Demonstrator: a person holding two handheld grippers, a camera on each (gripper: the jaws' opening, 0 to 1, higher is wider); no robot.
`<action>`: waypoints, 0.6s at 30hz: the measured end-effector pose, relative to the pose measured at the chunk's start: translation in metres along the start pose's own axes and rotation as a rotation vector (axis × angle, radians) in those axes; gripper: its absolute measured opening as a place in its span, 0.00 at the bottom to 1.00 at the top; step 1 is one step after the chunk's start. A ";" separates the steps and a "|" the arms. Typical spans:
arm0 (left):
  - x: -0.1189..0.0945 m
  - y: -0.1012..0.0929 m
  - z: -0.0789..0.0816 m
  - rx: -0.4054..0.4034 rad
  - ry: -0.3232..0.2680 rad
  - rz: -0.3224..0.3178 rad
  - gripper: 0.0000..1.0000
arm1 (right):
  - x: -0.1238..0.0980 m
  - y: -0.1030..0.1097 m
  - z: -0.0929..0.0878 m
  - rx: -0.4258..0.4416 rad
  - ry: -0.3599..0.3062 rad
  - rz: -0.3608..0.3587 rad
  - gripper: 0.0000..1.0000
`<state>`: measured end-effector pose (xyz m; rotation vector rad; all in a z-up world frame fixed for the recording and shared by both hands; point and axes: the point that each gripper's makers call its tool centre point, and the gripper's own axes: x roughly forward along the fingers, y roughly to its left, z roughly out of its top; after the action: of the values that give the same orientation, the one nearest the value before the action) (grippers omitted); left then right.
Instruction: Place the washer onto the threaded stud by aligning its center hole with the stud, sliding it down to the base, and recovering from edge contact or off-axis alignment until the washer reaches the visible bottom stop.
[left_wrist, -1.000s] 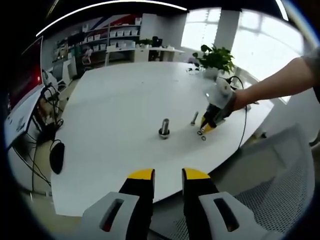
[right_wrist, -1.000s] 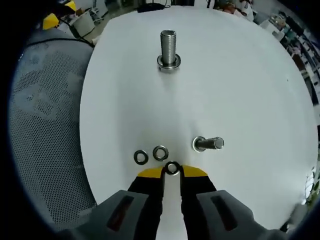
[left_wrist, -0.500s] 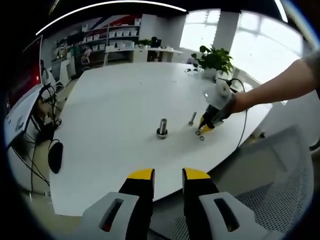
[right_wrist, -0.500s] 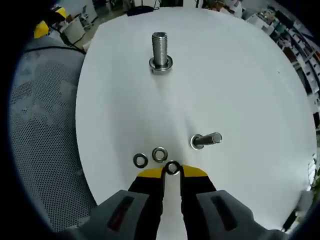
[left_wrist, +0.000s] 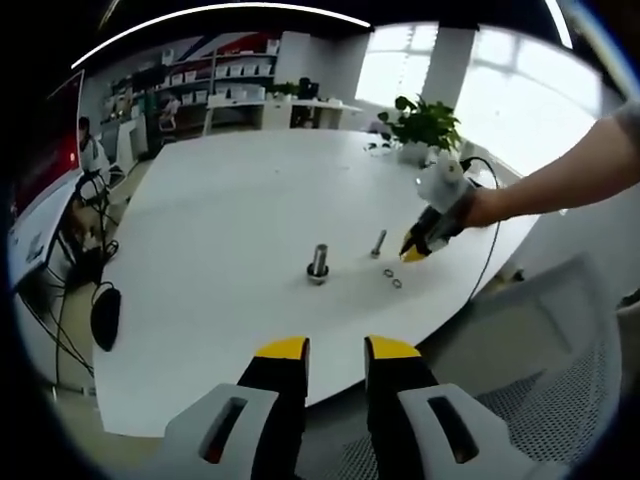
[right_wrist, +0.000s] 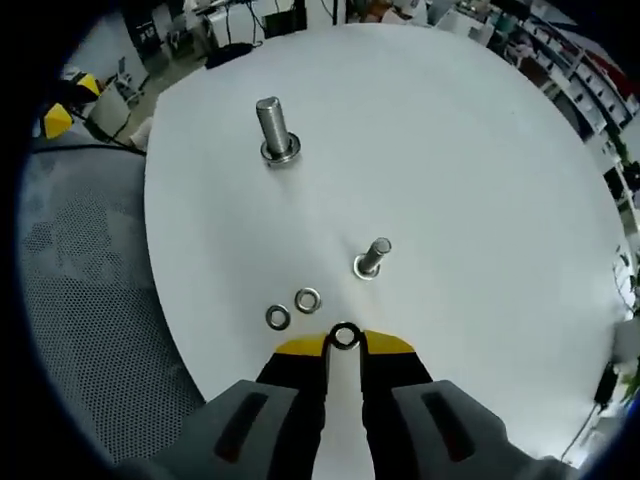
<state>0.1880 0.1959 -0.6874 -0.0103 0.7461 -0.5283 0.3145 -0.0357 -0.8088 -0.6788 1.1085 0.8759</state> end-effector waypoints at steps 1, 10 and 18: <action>0.000 0.000 0.000 -0.001 -0.003 -0.003 0.20 | -0.003 0.000 0.002 0.003 -0.006 0.003 0.13; -0.001 -0.005 -0.001 0.009 -0.002 -0.024 0.20 | -0.017 -0.008 0.022 -0.020 -0.027 -0.047 0.13; -0.001 -0.004 0.001 0.009 -0.006 -0.022 0.20 | -0.018 -0.004 0.030 -0.043 -0.037 -0.048 0.13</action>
<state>0.1860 0.1923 -0.6854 -0.0116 0.7388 -0.5527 0.3285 -0.0171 -0.7823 -0.7195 1.0388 0.8707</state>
